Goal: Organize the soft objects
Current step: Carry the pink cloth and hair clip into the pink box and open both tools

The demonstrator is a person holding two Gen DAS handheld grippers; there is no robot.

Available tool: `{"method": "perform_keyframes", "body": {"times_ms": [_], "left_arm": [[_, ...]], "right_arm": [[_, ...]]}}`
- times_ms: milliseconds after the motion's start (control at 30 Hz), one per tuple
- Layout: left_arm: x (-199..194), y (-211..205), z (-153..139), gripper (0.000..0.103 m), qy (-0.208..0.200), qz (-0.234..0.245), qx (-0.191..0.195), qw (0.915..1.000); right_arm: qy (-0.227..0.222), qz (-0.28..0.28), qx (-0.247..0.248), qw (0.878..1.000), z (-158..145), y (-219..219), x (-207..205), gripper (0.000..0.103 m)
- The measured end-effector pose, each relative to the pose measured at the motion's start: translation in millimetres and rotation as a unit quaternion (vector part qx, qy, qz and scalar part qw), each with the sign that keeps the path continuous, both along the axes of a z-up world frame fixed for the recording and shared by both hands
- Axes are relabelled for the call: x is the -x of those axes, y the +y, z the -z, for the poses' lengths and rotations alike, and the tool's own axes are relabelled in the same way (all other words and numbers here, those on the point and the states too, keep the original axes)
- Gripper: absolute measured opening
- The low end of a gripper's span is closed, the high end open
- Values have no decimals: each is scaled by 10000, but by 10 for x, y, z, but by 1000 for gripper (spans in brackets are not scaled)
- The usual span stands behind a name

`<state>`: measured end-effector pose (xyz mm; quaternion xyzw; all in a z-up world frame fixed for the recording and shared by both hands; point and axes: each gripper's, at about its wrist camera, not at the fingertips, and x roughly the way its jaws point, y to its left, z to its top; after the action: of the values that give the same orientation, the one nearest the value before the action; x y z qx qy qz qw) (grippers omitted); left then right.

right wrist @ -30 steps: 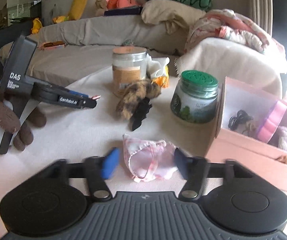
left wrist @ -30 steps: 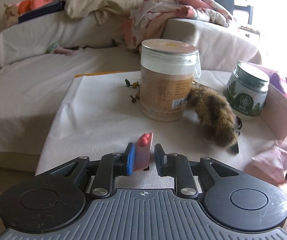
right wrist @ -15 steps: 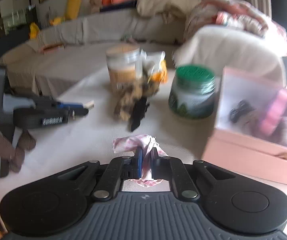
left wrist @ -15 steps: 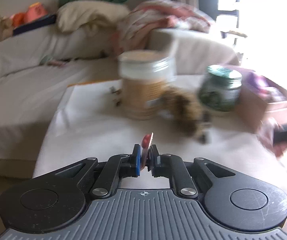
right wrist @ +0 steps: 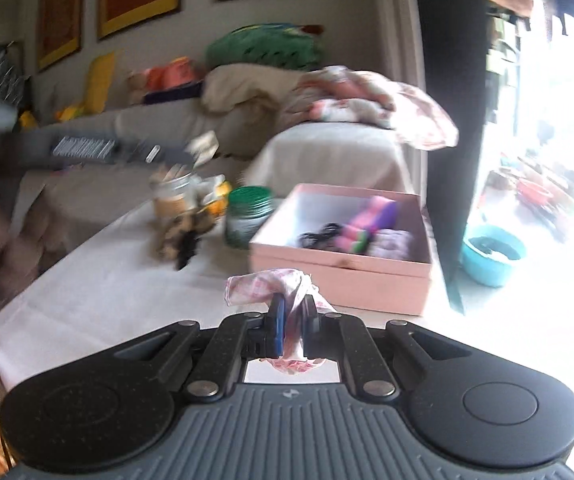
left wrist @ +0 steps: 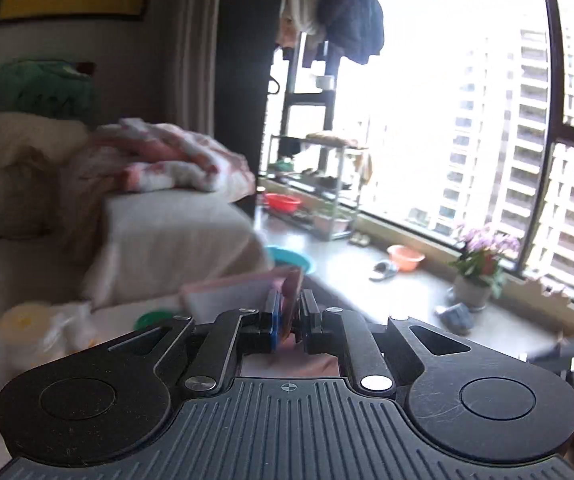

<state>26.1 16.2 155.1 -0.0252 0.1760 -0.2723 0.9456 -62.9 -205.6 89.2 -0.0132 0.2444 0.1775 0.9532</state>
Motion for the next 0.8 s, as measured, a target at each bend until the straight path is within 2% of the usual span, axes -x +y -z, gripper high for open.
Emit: {"method": "perform_keyframes", "body": {"times_ms": [67, 100, 133, 200, 333, 400, 433, 500, 600, 700, 800], "left_arm": [[-337, -114, 0, 17, 421, 94, 378, 9984], [-457, -134, 59, 16, 563, 6, 562, 9968], [-536, -137, 141, 16, 689, -107, 644, 9955], [-607, -94, 315, 16, 918, -427, 546, 9934], [-489, 240, 485, 16, 789, -709, 618, 9924], [-375, 435, 485, 16, 736, -786, 550, 9927], [-339, 543, 485, 16, 839, -846, 476, 9917], [-288, 761, 489, 16, 1082, -1014, 401, 9881], [-182, 1113, 447, 16, 1320, -1169, 330, 9838], [-112, 1432, 317, 16, 1428, -1445, -15, 9791], [-27, 1763, 182, 16, 1433, -1761, -280, 9735]], "right_arm": [[47, 131, -158, 9998, 11, -95, -47, 8], [86, 180, -224, 9996, 28, -158, -69, 8], [133, 226, -263, 9993, 42, -189, -96, 8], [204, 337, -246, 9989, 62, -247, -149, 8], [80, 387, -205, 9990, -95, -282, -304, 8], [-18, 271, -251, 9993, -301, -236, -528, 8], [28, 204, -284, 9994, -411, -186, -705, 8], [333, 131, -467, 9983, -605, -62, -1180, 8], [1133, 201, -773, 9903, -713, 182, -2048, 8], [2085, 486, -836, 9732, -498, 422, -2819, 8], [2725, 786, -647, 9567, -136, 651, -3296, 8]]}}
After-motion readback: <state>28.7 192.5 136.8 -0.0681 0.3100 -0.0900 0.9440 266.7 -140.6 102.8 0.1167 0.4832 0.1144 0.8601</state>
